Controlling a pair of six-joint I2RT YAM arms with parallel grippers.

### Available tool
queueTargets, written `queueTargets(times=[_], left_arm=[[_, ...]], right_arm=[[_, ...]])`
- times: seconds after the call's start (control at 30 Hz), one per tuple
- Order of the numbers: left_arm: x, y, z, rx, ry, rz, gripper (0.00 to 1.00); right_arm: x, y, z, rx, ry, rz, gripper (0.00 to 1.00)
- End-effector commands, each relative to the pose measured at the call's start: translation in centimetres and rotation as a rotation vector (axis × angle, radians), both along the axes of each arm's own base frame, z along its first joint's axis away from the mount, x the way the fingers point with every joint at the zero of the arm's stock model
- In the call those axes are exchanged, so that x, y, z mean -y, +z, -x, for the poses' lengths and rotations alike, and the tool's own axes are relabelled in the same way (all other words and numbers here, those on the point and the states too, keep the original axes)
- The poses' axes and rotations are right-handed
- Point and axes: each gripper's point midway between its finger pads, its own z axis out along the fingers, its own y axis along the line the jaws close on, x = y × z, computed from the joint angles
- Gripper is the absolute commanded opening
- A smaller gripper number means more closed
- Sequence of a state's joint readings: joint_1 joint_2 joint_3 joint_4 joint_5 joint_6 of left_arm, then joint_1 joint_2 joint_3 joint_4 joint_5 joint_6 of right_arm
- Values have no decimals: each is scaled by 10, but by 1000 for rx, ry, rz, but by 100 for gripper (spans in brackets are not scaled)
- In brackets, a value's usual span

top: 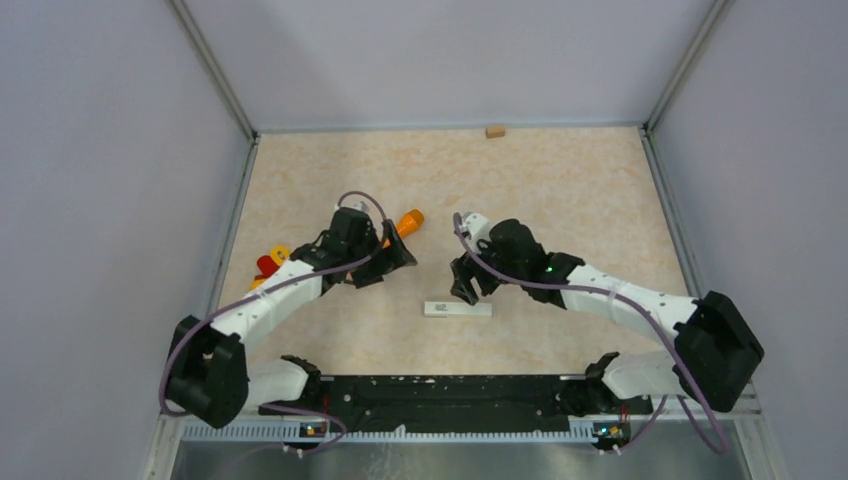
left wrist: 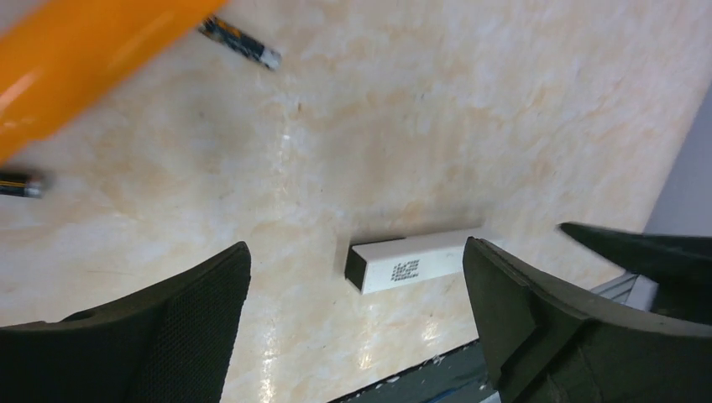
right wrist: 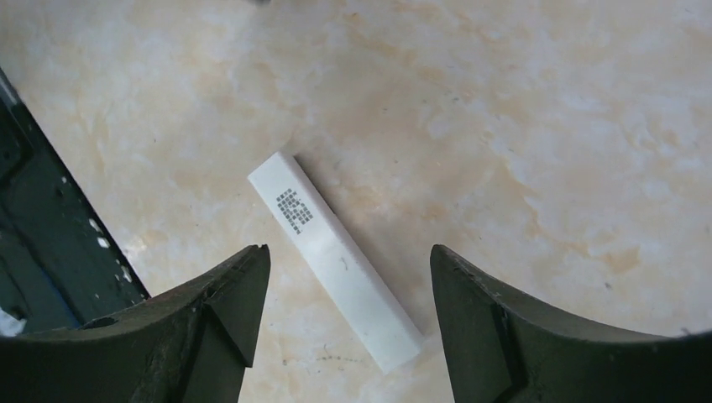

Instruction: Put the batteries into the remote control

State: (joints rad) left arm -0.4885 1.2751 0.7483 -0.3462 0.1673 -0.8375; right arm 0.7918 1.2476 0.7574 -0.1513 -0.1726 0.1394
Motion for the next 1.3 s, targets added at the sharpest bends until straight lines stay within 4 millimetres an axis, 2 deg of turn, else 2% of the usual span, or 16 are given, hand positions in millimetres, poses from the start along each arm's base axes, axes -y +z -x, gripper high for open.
queueTargets(times=[0.0,0.1,0.17,0.3,0.4,0.6,0.83,0.93,1.0,1.1,1.17,1.27], left_arm=[[-41,45,-26,133,125,-30,99],[-70,60,-33,174,207,-35,99],[-88,67,-37,203,254,-53,99],[-112,78,-40,237,310,-83,99],[-118,79,-40,233,322,-80,99],[-119,75,-40,214,311,-65,99],[-125,75,-42,213,308,-70,99],[-128,75,-44,209,309,-80,99],[-131,73,-47,207,309,-95,99],[-137,62,-49,167,322,-139,99],[-138,53,-53,159,314,-151,99],[-142,48,-66,161,319,-183,99]], right_arm=[[-27,-8,12,113,295,97,72],[-34,-28,20,108,376,186,71],[-37,-38,26,87,420,226,67],[-37,-55,30,70,442,284,64],[-35,-61,25,83,421,312,63],[-35,-71,21,85,424,343,58],[-32,-75,19,99,422,376,48],[-31,-71,9,124,373,393,28],[-26,-67,-5,142,269,415,20],[-10,-60,-31,170,81,453,18],[8,-55,-49,168,-66,458,18],[48,-43,-77,129,-326,391,18]])
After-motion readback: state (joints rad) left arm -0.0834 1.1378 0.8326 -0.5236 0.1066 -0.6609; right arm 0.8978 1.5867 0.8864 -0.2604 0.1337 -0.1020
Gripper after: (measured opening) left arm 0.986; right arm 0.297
